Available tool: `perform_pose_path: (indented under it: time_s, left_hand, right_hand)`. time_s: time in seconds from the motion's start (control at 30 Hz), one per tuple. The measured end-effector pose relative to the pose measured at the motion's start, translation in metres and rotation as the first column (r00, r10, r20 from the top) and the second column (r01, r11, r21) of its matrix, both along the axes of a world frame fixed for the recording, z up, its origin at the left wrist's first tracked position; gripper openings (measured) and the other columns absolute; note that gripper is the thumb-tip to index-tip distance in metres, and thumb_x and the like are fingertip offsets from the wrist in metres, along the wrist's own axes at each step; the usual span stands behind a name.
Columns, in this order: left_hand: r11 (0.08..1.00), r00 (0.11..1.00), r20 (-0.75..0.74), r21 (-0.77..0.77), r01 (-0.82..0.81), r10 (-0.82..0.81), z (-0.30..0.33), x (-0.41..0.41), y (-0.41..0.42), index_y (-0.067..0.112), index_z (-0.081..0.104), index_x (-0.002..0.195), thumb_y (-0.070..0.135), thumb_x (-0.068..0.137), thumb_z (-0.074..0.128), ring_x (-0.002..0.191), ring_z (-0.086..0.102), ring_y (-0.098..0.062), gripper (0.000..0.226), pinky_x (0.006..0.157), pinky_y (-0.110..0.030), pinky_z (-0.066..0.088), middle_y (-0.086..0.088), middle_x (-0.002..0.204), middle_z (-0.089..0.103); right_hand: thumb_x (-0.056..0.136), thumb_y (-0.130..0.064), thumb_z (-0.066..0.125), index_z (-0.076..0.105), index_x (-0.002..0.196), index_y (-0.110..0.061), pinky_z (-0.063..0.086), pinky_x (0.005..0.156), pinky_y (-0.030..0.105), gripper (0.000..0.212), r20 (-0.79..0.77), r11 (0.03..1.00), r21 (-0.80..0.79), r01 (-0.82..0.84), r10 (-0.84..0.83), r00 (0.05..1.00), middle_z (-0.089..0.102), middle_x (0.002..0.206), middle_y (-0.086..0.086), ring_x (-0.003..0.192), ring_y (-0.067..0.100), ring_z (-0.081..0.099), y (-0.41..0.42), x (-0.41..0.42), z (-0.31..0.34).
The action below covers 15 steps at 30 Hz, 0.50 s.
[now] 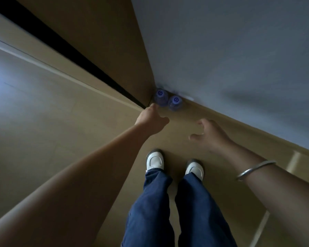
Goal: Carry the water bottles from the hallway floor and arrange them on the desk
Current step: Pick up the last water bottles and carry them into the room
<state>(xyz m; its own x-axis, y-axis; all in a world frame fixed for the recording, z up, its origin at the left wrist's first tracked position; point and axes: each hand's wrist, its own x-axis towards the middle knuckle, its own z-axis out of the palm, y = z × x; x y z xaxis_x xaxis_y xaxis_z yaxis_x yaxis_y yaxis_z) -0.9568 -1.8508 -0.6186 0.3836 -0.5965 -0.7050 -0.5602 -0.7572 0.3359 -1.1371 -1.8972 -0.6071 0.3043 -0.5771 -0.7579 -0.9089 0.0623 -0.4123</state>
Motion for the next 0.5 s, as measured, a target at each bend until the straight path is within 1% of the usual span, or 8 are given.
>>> perform_pose_path:
  time_s: [0.1,0.17,0.23,0.27,0.33,0.4,0.47,0.5]
  left_hand:
    - [1.000,1.000,0.016,-0.019,0.010,-0.010,-0.043,0.003,-0.005,0.010,0.040,0.132,0.034,0.080,0.066,0.115,0.051,-0.032,0.062,0.084,-0.033,0.042,-0.013,0.129,0.051]
    - [1.000,1.000,0.021,-0.028,0.005,-0.004,-0.074,0.007,-0.008,0.011,0.037,0.135,0.033,0.080,0.067,0.115,0.050,-0.032,0.067,0.084,-0.034,0.042,-0.013,0.131,0.049]
    - [1.000,1.000,0.024,-0.022,-0.015,0.015,-0.106,0.014,-0.011,0.013,0.031,0.140,0.032,0.079,0.068,0.118,0.049,-0.033,0.074,0.089,-0.036,0.043,-0.014,0.134,0.045]
    - [1.000,0.999,0.031,-0.014,-0.021,0.021,-0.122,0.018,-0.012,0.014,0.028,0.142,0.031,0.079,0.068,0.120,0.048,-0.033,0.077,0.092,-0.037,0.043,-0.014,0.136,0.044]
    - [0.999,0.999,0.036,-0.013,-0.031,0.031,-0.156,0.025,-0.015,0.015,0.023,0.145,0.030,0.078,0.069,0.122,0.047,-0.033,0.082,0.094,-0.037,0.044,-0.014,0.139,0.042]
    - [0.998,0.999,0.015,-0.053,-0.040,0.040,-0.186,0.030,-0.017,0.018,0.018,0.147,0.028,0.078,0.070,0.121,0.048,-0.033,0.088,0.092,-0.035,0.045,-0.012,0.141,0.042]
    - [0.990,0.998,-0.033,-0.126,-0.064,0.060,-0.212,0.032,-0.018,0.025,0.011,0.149,0.024,0.076,0.072,0.120,0.050,-0.031,0.095,0.090,-0.033,0.047,-0.008,0.144,0.042]
    - [0.981,0.994,-0.066,-0.170,-0.093,0.083,-0.222,0.032,-0.019,0.027,0.008,0.149,0.021,0.076,0.073,0.121,0.050,-0.030,0.098,0.089,-0.031,0.046,-0.005,0.145,0.040]
  right_hand:
    - [0.084,-0.028,0.067,0.033,0.142,-0.012,0.048,0.089,0.039,0.069,0.016,1.000,0.003,0.028,-0.028,0.999,0.036,0.144,0.012,0.124,0.029,0.045,-0.005,0.004,-0.047]
    - [0.083,-0.026,0.068,0.030,0.144,-0.012,0.045,0.096,0.039,0.073,0.039,0.999,-0.016,0.039,-0.038,0.999,0.035,0.146,0.012,0.128,0.029,0.043,-0.008,0.009,-0.081]
    - [0.082,-0.026,0.068,0.029,0.144,-0.012,0.040,0.101,0.037,0.074,0.066,0.999,-0.052,0.012,-0.009,0.998,0.037,0.146,0.011,0.129,0.028,0.042,-0.013,0.013,-0.116]
    - [0.082,-0.025,0.068,0.029,0.144,-0.013,0.039,0.102,0.035,0.074,0.089,0.997,-0.070,-0.015,0.021,0.996,0.037,0.146,0.010,0.129,0.027,0.042,-0.017,0.015,-0.133]
    - [0.080,-0.023,0.069,0.029,0.144,-0.015,0.036,0.096,0.028,0.075,0.141,0.990,-0.124,-0.073,0.091,0.986,0.037,0.146,0.009,0.129,0.027,0.041,-0.025,0.020,-0.164]
    - [0.076,-0.018,0.072,0.030,0.143,-0.019,0.033,0.088,0.023,0.079,0.192,0.978,-0.195,-0.073,0.111,0.975,0.041,0.144,0.007,0.127,0.026,0.043,-0.034,0.026,-0.195]
    - [0.074,-0.015,0.074,0.027,0.145,-0.020,0.030,0.085,0.019,0.085,0.222,0.975,-0.216,-0.043,0.092,0.971,0.040,0.144,0.005,0.127,0.024,0.042,-0.041,0.032,-0.220]
    - [0.074,-0.015,0.075,0.026,0.145,-0.018,0.030,0.086,0.018,0.087,0.221,0.973,-0.224,-0.054,0.105,0.970,0.039,0.144,0.006,0.129,0.024,0.040,-0.044,0.035,-0.231]
